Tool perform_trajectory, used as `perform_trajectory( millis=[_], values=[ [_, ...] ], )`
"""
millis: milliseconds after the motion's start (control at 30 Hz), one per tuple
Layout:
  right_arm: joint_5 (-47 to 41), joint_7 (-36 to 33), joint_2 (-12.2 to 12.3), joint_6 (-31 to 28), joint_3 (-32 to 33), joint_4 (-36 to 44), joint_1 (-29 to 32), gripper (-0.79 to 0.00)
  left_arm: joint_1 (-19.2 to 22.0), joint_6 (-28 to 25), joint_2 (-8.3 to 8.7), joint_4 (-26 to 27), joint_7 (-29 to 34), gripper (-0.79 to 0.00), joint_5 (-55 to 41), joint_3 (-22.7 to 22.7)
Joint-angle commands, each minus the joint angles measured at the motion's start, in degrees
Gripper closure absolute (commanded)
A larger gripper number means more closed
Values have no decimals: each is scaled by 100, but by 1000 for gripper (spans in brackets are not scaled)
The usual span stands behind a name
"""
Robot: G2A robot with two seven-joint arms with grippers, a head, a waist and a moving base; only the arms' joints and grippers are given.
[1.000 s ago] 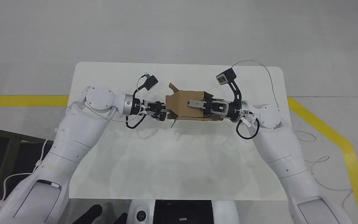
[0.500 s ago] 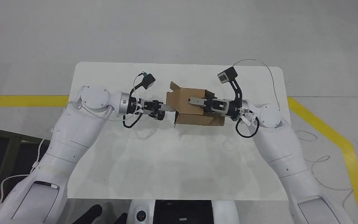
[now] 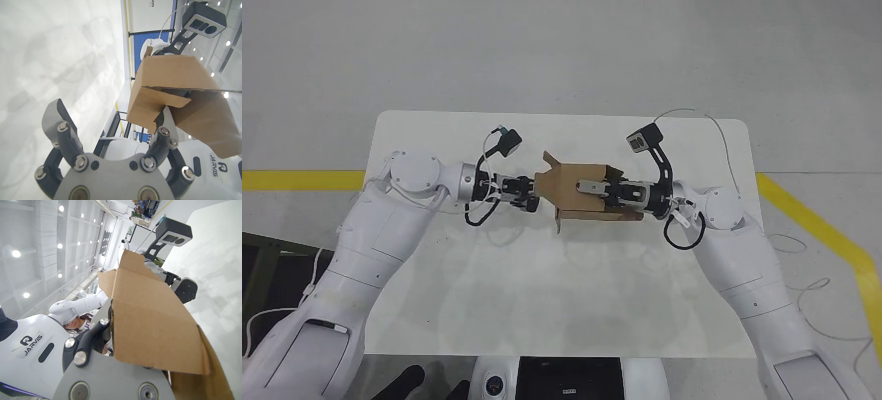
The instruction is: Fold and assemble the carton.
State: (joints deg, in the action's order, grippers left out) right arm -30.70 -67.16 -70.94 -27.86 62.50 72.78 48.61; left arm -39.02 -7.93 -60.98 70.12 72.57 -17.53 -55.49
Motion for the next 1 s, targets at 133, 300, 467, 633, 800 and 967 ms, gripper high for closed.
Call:
perform_trajectory(
  millis=[133,300,467,633,800,967],
  values=[
    [-55,-109,-2,13,-30,-35,-29,0,22,-5,-6,-107,30,-785,-87,-25],
    [-69,-163,-5,30,-66,-18,-39,0,39,-17,-17,-149,48,-785,-149,-27],
    [-74,-158,-8,38,-91,-9,-34,0,53,-39,-18,-168,75,-785,-174,-44],
    [-68,-87,-10,7,-86,-10,-29,0,41,-37,-12,-161,95,-785,-197,-76],
    [-70,151,-11,-77,-23,-32,-13,0,5,-41,-4,-104,107,-785,-181,-93],
    [-49,437,1,-168,98,-52,43,0,-43,-51,18,-65,74,-785,-97,-142]
  ],
)
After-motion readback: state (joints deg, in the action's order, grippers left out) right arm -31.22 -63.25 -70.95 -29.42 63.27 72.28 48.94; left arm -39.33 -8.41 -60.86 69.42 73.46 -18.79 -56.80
